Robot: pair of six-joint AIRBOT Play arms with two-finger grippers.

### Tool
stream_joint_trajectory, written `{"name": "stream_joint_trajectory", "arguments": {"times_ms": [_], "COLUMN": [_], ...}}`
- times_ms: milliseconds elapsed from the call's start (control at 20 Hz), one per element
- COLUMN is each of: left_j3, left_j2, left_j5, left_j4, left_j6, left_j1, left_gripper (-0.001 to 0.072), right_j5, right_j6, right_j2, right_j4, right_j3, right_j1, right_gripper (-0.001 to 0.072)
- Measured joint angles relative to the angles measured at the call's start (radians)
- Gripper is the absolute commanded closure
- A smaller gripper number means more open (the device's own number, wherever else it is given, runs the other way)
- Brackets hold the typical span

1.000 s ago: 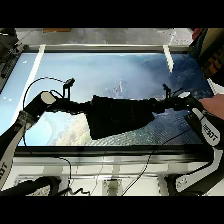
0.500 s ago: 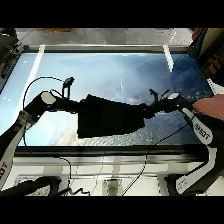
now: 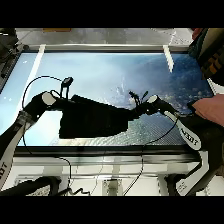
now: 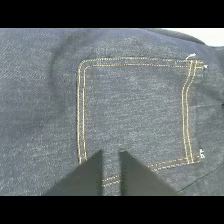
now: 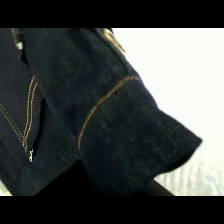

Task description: Fold the clothes and pants, and hang the long-sleeved shirts on hangers.

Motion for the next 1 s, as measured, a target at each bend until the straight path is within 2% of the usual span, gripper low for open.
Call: {"name": "stream_joint_trajectory", "arguments": {"times_ms": [200, 450, 650, 800, 1000], "left_j3": [0.018, 0.053, 0.060, 0.061, 0.062], "left_j2": [0.031, 0.116, 0.179, 0.197, 0.205], "left_j5": [0.001, 0.002, 0.001, 0.001, 0.001], "left_j4": [0.018, 0.025, 0.027, 0.028, 0.028], "left_j6": [0.003, 0.003, 0.003, 0.003, 0.003], "left_j1": [0.025, 0.070, 0.089, 0.093, 0.095], "left_gripper": [0.0671, 0.0670, 0.0670, 0.0670, 0.0671], "right_j5": [0.030, 0.114, 0.209, 0.306, 0.461], "right_j6": [0.029, 0.224, 0.409, 0.563, 0.661], "right_j2": [0.097, 0.333, 0.562, 0.726, 0.894], "right_j4": [0.027, -0.105, -0.268, -0.446, -0.767], "right_j3": [0.086, 0.202, 0.269, 0.307, 0.328], "right_j1": [-0.035, -0.219, -0.442, -0.636, -0.895], "right_gripper": [0.0671, 0.0671, 0.0671, 0.0671, 0.0670]}}
